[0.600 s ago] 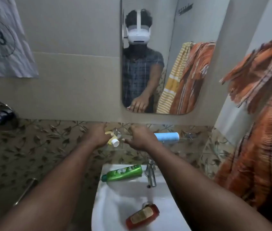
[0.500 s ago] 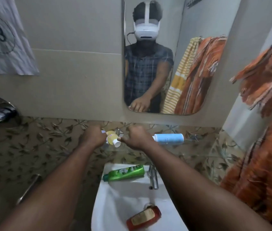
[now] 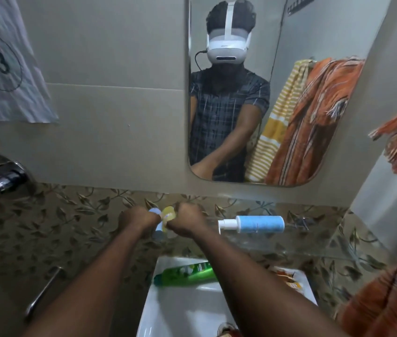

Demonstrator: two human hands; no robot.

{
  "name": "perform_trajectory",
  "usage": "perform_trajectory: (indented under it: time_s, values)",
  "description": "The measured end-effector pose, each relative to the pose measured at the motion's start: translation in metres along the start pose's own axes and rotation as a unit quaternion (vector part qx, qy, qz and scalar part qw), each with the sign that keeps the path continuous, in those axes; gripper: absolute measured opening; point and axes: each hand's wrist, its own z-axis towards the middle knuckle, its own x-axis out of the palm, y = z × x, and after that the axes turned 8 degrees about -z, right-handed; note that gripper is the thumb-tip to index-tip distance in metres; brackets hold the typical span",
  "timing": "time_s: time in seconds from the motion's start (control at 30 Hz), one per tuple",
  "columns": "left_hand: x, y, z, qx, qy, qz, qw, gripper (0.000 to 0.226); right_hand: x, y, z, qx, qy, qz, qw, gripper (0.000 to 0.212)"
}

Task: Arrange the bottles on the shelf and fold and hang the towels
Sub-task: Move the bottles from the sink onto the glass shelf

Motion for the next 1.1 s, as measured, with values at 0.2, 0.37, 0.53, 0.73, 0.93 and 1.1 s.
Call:
perform_trajectory:
  time_s: [0.2,0.37,0.53,0.73,0.93,1.1]
  values:
    - [-0.004,0.004,-0.002,0.01,0.034,-0.033,0.999,0.036,0.007,0.017,0.001,0.047,0.032,0.05,0.997,0.033]
    - [-0.001,0.013,0.0,0.035,0.031,-0.056,0.997,0.045,0.006,0.018,-0.01,0.102,0.023,0.152,0.983,0.013]
    - [-0.003,0.018,-0.008,0.083,0.019,-0.092,0.992,0.034,0.009,0.01,-0.011,0.116,-0.005,0.205,0.972,0.025]
    - [-0.006,0.021,-0.013,0.213,0.011,-0.166,0.963,0.037,0.009,0.0,-0.015,0.052,-0.107,0.21,0.971,0.042]
    - [-0.006,0.034,-0.009,0.237,0.001,-0.142,0.961,0.046,0.027,-0.005,-0.011,0.005,-0.148,0.143,0.979,0.045]
    - [-0.003,0.04,-0.005,0.247,0.015,-0.145,0.958,0.05,0.032,-0.007,-0.012,-0.008,-0.155,0.169,0.973,0.054]
